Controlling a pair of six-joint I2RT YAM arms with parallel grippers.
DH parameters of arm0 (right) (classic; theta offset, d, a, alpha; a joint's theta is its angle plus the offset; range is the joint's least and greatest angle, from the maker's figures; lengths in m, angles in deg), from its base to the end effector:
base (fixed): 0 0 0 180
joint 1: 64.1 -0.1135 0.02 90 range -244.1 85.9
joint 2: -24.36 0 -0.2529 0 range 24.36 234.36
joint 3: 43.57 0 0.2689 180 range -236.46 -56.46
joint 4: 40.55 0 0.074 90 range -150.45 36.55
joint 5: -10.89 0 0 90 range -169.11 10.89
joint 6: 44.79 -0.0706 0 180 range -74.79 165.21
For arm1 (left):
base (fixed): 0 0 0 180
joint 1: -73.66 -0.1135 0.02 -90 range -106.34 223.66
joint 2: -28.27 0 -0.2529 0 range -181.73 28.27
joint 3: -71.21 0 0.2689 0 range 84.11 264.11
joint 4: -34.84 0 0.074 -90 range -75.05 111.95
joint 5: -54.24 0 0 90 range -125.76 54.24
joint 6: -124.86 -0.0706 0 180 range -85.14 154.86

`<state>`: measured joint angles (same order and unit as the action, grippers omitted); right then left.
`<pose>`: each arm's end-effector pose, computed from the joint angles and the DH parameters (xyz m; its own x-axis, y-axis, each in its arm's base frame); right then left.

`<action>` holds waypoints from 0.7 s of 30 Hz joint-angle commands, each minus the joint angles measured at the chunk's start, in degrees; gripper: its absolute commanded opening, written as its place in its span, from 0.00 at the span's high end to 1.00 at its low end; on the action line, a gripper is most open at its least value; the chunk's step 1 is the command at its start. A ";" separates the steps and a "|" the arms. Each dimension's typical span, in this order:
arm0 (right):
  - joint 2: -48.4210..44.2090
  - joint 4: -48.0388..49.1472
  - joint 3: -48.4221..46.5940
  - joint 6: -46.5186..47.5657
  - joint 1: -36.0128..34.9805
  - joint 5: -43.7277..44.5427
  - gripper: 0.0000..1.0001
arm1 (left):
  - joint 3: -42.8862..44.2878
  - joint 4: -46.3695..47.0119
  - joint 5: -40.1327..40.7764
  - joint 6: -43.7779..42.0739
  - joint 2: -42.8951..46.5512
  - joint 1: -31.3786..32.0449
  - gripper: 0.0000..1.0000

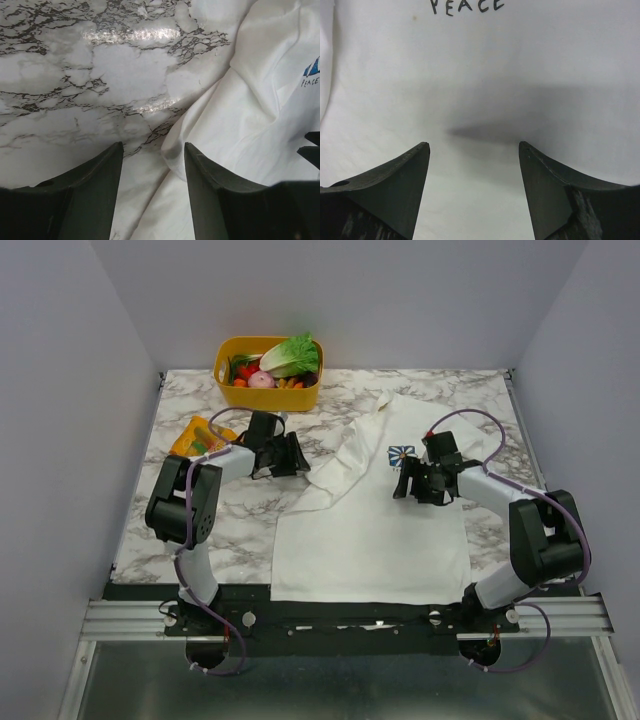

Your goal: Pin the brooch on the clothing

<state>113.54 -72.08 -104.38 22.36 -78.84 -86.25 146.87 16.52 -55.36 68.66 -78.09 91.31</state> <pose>0.3123 0.0912 0.1140 -0.8925 0.1636 -0.4204 0.0367 0.9551 0.2938 0.3879 -0.1483 0.1128 -0.8733 -0.2721 -0.4041 0.0114 0.8179 -0.5753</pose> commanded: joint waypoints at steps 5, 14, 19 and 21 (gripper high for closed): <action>-1.03 -0.79 1.60 0.44 -0.20 -0.16 0.20 | 1.22 4.64 -8.00 2.41 -3.23 0.63 0.63; -1.12 -0.97 1.69 -0.35 -0.20 -1.39 0.20 | 5.61 2.27 -1.77 -0.40 -1.39 0.81 1.00; -2.17 -0.88 1.95 -0.53 -0.20 -1.30 0.20 | 9.21 0.60 5.70 -3.47 1.51 0.19 1.00; -2.18 -0.88 2.04 -0.70 -0.20 -1.48 0.21 | 9.83 0.60 6.76 -3.74 2.82 -0.59 1.00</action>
<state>112.56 -71.97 -103.46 22.29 -78.84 -86.82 153.58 18.20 -54.88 67.81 -79.97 91.79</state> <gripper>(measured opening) 0.798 0.014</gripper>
